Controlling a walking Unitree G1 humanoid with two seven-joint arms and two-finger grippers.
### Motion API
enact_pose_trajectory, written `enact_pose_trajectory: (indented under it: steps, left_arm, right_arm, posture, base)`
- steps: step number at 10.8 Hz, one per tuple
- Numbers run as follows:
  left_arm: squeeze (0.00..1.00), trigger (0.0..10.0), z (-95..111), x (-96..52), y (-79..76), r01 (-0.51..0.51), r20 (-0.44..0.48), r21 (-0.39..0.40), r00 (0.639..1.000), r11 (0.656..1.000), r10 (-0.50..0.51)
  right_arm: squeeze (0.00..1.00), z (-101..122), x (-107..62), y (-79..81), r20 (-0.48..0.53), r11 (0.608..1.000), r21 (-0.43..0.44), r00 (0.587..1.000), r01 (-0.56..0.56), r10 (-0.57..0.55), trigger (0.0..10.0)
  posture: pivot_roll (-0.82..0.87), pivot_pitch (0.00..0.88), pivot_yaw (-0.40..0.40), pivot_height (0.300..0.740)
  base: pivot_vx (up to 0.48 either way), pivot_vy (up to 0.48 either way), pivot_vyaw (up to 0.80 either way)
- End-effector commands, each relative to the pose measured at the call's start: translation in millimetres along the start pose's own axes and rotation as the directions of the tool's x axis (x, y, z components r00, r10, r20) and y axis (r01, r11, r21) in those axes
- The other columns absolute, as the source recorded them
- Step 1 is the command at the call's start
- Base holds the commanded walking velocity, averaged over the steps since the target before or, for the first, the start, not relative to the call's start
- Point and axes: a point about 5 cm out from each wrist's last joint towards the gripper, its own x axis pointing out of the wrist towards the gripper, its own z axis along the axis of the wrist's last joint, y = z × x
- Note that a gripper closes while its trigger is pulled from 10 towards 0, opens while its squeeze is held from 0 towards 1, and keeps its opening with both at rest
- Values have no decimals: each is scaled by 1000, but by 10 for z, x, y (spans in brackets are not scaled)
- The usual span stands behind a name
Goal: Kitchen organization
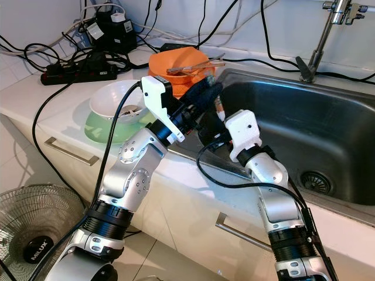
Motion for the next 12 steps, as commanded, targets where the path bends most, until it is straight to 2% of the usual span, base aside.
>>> enact_pose_trajectory:
  steps: [1,3,4,7,10,11,12]
  left_arm:
    - [1000,10000,-9,-22,5,-4,-6,5,1000,1000,4]
    - [1000,10000,18,-28,4,-7,-5,30,1000,1000,7]
    - [0,10000,15,-37,-7,-3,-10,31,1000,1000,4]
    - [0,10000,-39,-195,43,-33,-53,36,998,999,35]
    - [0,10000,-193,-508,170,-85,-167,65,981,994,95]
    - [0,10000,-268,-586,199,-96,-206,66,973,993,108]
    - [0,10000,-361,-671,206,-91,-260,59,960,994,103]
  right_arm:
    - [0,37,28,-38,15,1000,-21,1000,18,-18,0]
    - [0,10,36,-100,5,998,-31,998,61,-61,0]
    - [0,0,35,-128,2,996,-31,997,81,-81,0]
    - [0,-116,2,-339,-45,981,-69,981,183,-186,0]
    - [0,-207,-22,-592,-84,944,-85,942,318,-325,0]
    - [0,-222,-22,-654,-93,935,-97,932,341,-350,3843]
    - [0,-236,-19,-734,-99,923,-103,919,372,-381,10000]
  posture:
    - [27,0,110,740]
    - [30,0,108,740]
    - [31,0,107,740]
    - [34,0,111,740]
    - [42,0,114,740]
    - [43,0,113,740]
    - [42,0,112,740]
  base:
    - [0,0,0]
    - [0,0,0]
    - [0,0,0]
    - [0,0,0]
    - [0,0,0]
    - [0,0,0]
    - [0,0,0]
